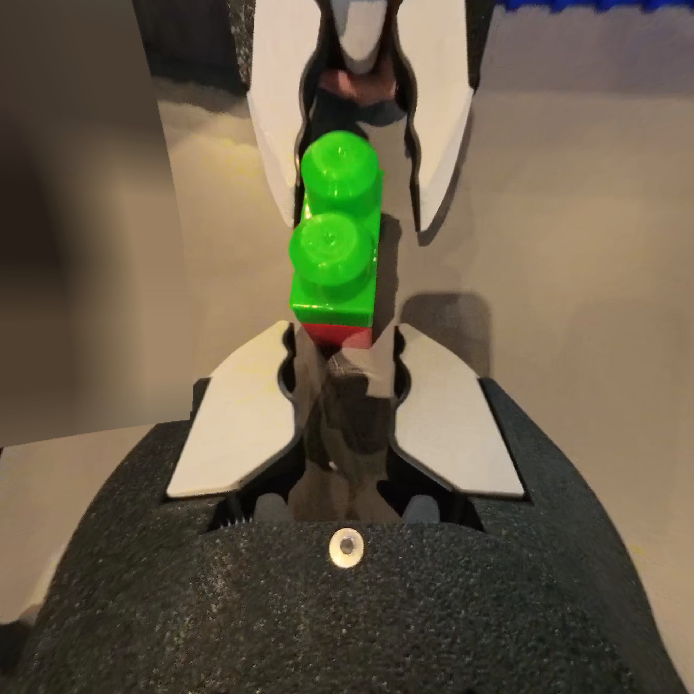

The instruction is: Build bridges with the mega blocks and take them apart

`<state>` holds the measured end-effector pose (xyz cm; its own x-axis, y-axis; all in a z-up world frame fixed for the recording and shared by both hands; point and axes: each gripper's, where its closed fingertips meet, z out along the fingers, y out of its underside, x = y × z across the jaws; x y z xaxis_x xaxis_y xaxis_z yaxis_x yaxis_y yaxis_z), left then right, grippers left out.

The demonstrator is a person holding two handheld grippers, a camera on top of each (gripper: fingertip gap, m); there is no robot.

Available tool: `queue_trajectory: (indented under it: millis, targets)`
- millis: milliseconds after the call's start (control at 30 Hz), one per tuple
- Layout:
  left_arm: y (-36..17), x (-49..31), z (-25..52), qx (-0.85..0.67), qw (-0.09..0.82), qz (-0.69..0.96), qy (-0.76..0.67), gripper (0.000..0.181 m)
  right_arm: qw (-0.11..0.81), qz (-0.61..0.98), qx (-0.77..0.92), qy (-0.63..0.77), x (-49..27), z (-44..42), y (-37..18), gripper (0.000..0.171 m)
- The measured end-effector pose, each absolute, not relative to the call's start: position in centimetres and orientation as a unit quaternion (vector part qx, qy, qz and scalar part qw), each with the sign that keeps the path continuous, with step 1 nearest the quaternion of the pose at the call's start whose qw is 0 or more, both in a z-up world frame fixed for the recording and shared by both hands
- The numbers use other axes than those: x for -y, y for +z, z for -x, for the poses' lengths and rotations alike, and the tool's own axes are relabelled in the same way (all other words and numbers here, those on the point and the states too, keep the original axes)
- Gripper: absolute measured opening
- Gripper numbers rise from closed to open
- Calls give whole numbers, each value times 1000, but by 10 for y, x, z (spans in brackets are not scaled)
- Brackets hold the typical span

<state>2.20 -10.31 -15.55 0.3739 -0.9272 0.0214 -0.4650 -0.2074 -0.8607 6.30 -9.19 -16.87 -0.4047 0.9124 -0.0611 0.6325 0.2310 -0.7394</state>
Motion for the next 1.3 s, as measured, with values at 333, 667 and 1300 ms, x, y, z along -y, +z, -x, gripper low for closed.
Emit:
queue_trajectory:
  millis: [333,667,1300]
  targets:
    - [-174,106,-23,-507,367,740,-246,36,197,518,754,351,93,-61,-173,34]
    - [-174,106,-28,-507,368,739,-248,35,251,499,686,467,93,-57,-131,61]
    - [-174,107,-27,-509,366,739,-247,36,290,469,719,423,105,-33,-143,38]
